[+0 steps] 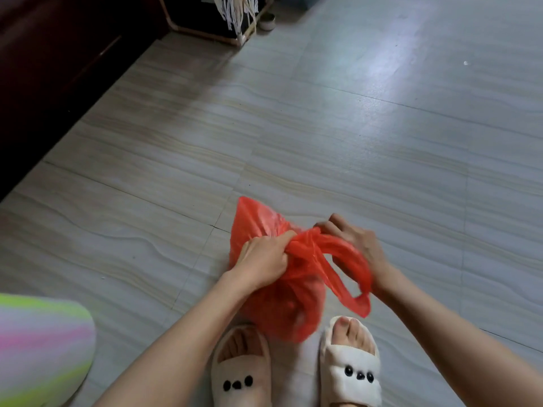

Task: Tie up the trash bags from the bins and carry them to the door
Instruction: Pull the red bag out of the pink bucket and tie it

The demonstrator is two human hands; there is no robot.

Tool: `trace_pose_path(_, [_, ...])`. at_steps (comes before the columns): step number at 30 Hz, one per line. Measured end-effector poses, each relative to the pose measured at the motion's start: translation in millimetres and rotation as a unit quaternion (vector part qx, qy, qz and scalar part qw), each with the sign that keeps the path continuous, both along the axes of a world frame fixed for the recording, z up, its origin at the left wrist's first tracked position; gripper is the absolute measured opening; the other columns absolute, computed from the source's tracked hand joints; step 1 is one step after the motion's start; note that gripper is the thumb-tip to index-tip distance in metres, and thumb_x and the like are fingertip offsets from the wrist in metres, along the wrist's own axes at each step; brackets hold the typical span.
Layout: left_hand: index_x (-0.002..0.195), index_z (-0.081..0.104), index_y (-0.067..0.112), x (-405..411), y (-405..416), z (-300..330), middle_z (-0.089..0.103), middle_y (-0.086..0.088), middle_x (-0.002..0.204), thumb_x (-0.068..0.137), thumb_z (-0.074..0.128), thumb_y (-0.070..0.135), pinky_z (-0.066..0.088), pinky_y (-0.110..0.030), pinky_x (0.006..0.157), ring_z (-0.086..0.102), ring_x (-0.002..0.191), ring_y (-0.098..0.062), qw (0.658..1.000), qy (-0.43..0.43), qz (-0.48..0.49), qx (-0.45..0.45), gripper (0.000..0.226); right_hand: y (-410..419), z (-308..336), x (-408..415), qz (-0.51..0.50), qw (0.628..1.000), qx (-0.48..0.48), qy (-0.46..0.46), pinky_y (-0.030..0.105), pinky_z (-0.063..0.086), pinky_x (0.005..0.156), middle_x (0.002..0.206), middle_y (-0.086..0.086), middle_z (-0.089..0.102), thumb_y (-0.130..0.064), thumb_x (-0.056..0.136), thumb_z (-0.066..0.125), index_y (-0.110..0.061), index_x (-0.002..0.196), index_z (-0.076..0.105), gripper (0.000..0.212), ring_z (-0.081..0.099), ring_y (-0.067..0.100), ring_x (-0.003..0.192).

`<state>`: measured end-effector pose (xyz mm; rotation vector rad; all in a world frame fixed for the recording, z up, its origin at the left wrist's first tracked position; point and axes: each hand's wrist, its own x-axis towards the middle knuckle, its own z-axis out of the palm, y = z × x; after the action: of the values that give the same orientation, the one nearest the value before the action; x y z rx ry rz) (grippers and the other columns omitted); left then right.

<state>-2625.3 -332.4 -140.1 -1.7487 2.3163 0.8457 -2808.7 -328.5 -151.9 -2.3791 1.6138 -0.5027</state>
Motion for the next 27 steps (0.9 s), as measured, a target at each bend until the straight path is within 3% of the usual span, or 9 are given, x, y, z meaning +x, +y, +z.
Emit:
trace_pose_path(4, [0.090, 0.065, 0.009, 9, -8, -4, 0.073, -0.012, 0.082, 0.088, 0.039, 0.036, 0.049, -0.041, 0.072, 0.069, 0.079, -0.024, 0.962, 0.222, 0.137, 0.077, 0.038, 14, 4, 3, 0.014, 0.993, -0.104, -0.048, 0.028, 0.041, 0.037, 0.074, 0.007, 0.064, -0.010, 0.080, 0.054, -0.011, 0.091, 0.060, 0.013, 0.060, 0.024, 0.052])
trace_pose_path(7, [0.071, 0.062, 0.009, 19, -7, -3, 0.065, 0.000, 0.052, 0.098, 0.042, 0.023, 0.047, -0.026, 0.052, 0.059, 0.045, -0.009, 0.806, 0.433, 0.288, 0.285, 0.036, 32, 3, 9, 0.045, 0.986, -0.107, -0.117, 0.030, 0.047, 0.049, 0.078, 0.008, 0.064, -0.016, 0.090, 0.050, -0.013, 0.093, 0.057, 0.008, 0.060, 0.021, 0.061])
trace_pose_path(11, [0.078, 0.070, 0.017, 25, -5, -9, 0.063, 0.005, 0.051, 0.095, 0.044, 0.026, 0.028, -0.016, 0.045, 0.055, 0.044, -0.002, 0.696, 0.457, 0.355, 0.424, 0.032, 57, 4, 24, 0.136, 0.985, -0.068, -0.084, 0.027, 0.047, 0.052, 0.075, 0.001, 0.062, -0.020, 0.091, 0.047, -0.012, 0.084, 0.061, 0.018, 0.057, 0.014, 0.062])
trace_pose_path(14, [0.073, 0.069, 0.009, 16, -3, -7, 0.066, 0.002, 0.055, 0.089, 0.052, 0.003, 0.042, -0.012, 0.043, 0.058, 0.045, -0.003, 0.628, 0.504, 0.415, 0.424, 0.025, 62, -7, 18, 0.238, 0.967, -0.060, -0.071, 0.029, 0.041, 0.055, 0.077, 0.003, 0.062, -0.012, 0.090, 0.054, -0.009, 0.086, 0.054, 0.006, 0.047, 0.015, 0.066])
trace_pose_path(17, [0.072, 0.062, 0.003, 8, -1, -3, 0.066, 0.000, 0.052, 0.079, 0.050, -0.018, 0.048, -0.014, 0.046, 0.060, 0.045, -0.007, 0.686, 0.495, 0.406, 0.346, 0.025, 57, -12, -9, 0.299, 0.948, -0.111, -0.007, 0.031, 0.046, 0.058, 0.093, 0.001, 0.067, -0.015, 0.093, 0.044, -0.011, 0.096, 0.059, 0.016, 0.054, 0.019, 0.070])
trace_pose_path(20, [0.075, 0.064, 0.014, 12, -3, -2, 0.068, 0.004, 0.067, 0.076, 0.056, -0.012, 0.048, -0.013, 0.059, 0.061, 0.063, -0.005, 0.883, 0.341, 0.276, 0.167, 0.028, 42, -6, -30, 0.134, 0.980, -0.073, -0.125, 0.031, 0.046, 0.073, 0.099, -0.002, 0.057, -0.022, 0.094, 0.031, -0.019, 0.098, 0.055, 0.025, 0.057, 0.018, 0.085])
trace_pose_path(22, [0.080, 0.066, 0.020, 15, 0, -1, 0.067, 0.006, 0.084, 0.073, 0.054, -0.006, 0.041, -0.014, 0.068, 0.059, 0.079, -0.005, 0.966, 0.215, 0.137, 0.051, 0.029, 20, 0, -33, -0.068, 0.952, 0.011, -0.298, 0.031, 0.047, 0.074, 0.093, -0.006, 0.056, -0.023, 0.088, 0.037, -0.030, 0.093, 0.052, 0.018, 0.060, 0.009, 0.083])
trace_pose_path(24, [0.084, 0.065, 0.018, 17, 8, -4, 0.067, 0.002, 0.091, 0.070, 0.054, -0.003, 0.037, -0.019, 0.072, 0.059, 0.088, -0.012, 0.988, 0.151, 0.008, -0.042, 0.028, -2, 6, -25, -0.121, 0.914, 0.107, -0.372, 0.027, 0.048, 0.076, 0.092, -0.012, 0.061, -0.021, 0.085, 0.041, -0.038, 0.089, 0.054, 0.023, 0.061, -0.004, 0.085])
trace_pose_path(27, [0.078, 0.059, 0.018, 20, 15, -9, 0.060, -0.002, 0.079, 0.063, 0.064, 0.003, 0.043, -0.030, 0.061, 0.060, 0.075, -0.025, 0.973, 0.107, -0.143, -0.147, 0.022, -10, 9, -2, 0.054, 0.957, 0.130, -0.254, 0.019, 0.043, 0.093, 0.108, 0.000, 0.066, -0.010, 0.083, 0.044, -0.018, 0.107, 0.062, 0.031, 0.057, 0.000, 0.106])
